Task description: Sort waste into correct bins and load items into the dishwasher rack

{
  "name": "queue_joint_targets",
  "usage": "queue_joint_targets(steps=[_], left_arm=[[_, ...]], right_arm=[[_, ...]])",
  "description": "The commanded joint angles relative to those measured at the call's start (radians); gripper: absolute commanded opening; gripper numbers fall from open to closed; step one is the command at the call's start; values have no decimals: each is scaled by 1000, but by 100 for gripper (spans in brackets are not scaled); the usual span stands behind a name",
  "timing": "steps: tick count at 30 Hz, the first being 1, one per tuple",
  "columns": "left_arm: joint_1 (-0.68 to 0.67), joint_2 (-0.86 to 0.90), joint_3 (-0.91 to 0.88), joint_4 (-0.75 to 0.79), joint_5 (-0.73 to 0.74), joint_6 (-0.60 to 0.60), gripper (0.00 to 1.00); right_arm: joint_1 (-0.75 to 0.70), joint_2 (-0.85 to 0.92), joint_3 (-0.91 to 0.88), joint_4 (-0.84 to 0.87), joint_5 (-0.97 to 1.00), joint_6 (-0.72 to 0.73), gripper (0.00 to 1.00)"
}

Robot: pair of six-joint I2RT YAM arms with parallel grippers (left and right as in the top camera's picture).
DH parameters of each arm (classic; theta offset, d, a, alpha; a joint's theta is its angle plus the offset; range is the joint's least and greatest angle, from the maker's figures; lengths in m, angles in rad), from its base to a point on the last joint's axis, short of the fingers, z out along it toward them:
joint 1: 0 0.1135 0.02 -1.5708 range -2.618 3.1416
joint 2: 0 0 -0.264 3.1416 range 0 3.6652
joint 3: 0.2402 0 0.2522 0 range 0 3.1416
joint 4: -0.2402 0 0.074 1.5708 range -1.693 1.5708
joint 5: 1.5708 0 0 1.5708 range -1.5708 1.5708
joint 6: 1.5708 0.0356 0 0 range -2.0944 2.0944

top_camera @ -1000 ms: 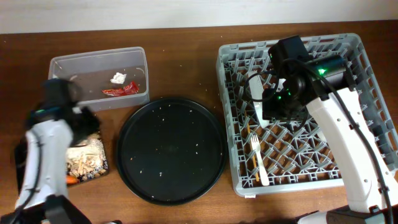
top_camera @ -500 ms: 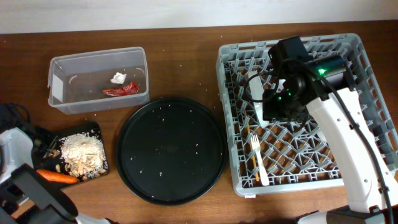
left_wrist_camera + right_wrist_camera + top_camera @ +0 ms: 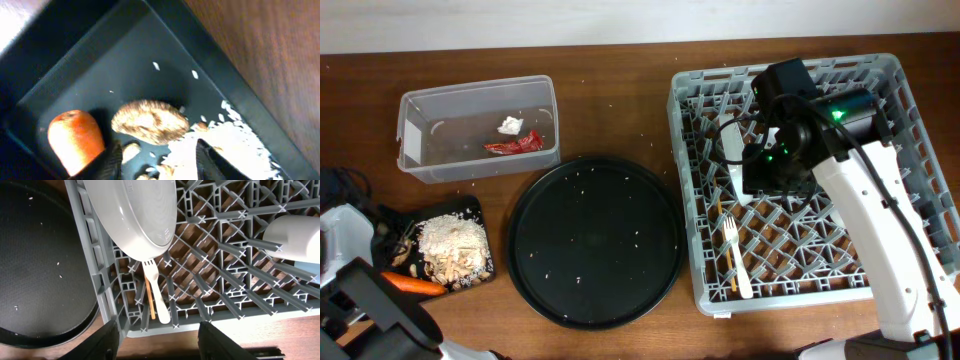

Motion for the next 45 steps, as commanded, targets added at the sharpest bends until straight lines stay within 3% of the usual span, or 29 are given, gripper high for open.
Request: queue_joint_targets(steps=[1,3,8,10,12,14,18,20,25,29,30,31,33,37,45], left_arm=[[-25,7,10,-1,135,0,52],[-104,5,14,3,137,32,56],[-494,-30,65,-2,132,179,56],[-688,-32,66,-23,125,218,59],[-781,-32,66,-67,125,248,65],[-856,-32,88,-224,129,254,80],[-850,-33,304,-635,145,301,84],[-845,-61,393,-738,143,343,84],[-845,-339,317,-612,108,357,84],[-845,-758,48,-322,44,359,84],[-845,-853,-21,-277,18,359,88],[-845,-958,-95,-251,3,358,99],[-845,-1071,-167,-240,3,359,99],[-845,-1138,-183,-241,4,359,99],[-845,-1138,-183,-241,4,359,99]], right_arm=[[-3,-14,10,3,3,11,55],[-4,-14,10,60,-100,7,56],[-113,-13,10,92,-132,-27,65],[-246,-3,10,105,-192,-187,80],[-309,16,10,90,-191,-272,98],[-357,38,10,63,-192,-311,98],[-376,46,10,34,-190,-311,98],[-376,42,10,7,-187,-311,98],[-376,-120,-47,86,-187,-311,98],[-376,-515,-441,375,-158,-311,98],[-376,-627,-556,440,-153,-310,98],[-376,-735,-633,470,-152,-310,98],[-376,-876,-702,468,-146,-310,98],[-376,-1011,-715,460,-146,-310,98],[-376,-1016,-715,460,-146,-310,98]])
